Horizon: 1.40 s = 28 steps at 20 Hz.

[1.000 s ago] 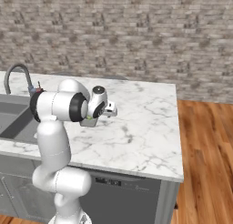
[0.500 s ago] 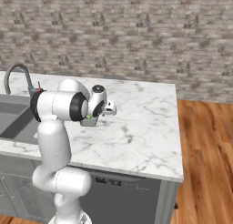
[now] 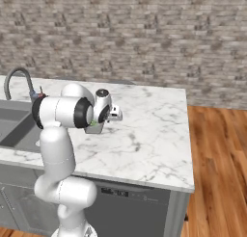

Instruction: Place the tupperware on the second highest shelf of the fridge. Make space for the tupperware among the existing items by rearranging them on the shelves if needed. Close the fridge door when finished.

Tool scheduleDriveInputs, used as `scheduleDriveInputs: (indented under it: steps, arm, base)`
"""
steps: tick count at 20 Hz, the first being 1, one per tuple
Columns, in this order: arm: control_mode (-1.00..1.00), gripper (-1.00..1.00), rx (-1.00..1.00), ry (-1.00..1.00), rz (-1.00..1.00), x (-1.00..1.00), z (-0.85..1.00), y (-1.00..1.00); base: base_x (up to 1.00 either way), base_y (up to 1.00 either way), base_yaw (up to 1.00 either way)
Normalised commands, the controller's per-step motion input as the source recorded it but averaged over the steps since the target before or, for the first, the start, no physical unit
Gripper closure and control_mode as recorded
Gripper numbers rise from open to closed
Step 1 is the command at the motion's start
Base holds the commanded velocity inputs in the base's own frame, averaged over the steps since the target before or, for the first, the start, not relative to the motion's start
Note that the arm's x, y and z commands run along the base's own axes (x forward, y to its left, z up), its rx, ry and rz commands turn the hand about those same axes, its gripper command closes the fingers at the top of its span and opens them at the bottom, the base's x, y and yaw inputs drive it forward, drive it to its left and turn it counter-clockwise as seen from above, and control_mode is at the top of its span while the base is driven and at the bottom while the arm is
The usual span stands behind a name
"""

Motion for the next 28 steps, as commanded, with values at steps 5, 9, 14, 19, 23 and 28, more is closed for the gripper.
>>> scheduleDriveInputs:
  steps: [5, 9, 14, 19, 23, 28]
  arm:
    - [-1.0, 1.0, 0.0, 0.0, 0.0, -0.33, 0.13, 0.25]
    - [-1.0, 1.0, 0.0, -0.01, 0.01, -0.47, 0.51, 0.09]
    - [-1.0, 1.0, 0.01, -0.15, 0.0, -0.56, 0.77, 0.0]
    - [-1.0, 1.0, 0.0, -0.18, -0.03, -0.72, 0.93, 0.0]
    - [-1.0, 1.0, 0.1, -0.02, -0.07, -0.85, 0.92, -0.17]
    - [-1.0, 1.0, 0.25, 0.0, -0.09, -0.92, 0.97, -0.33]
  base:
    - [0.0, 0.0, 0.0]
    - [0.0, 0.0, 0.0]
    - [0.0, 0.0, 0.0]
    - [0.0, 0.0, 0.0]
    - [0.0, 0.0, 0.0]
    - [0.0, 0.0, 0.0]
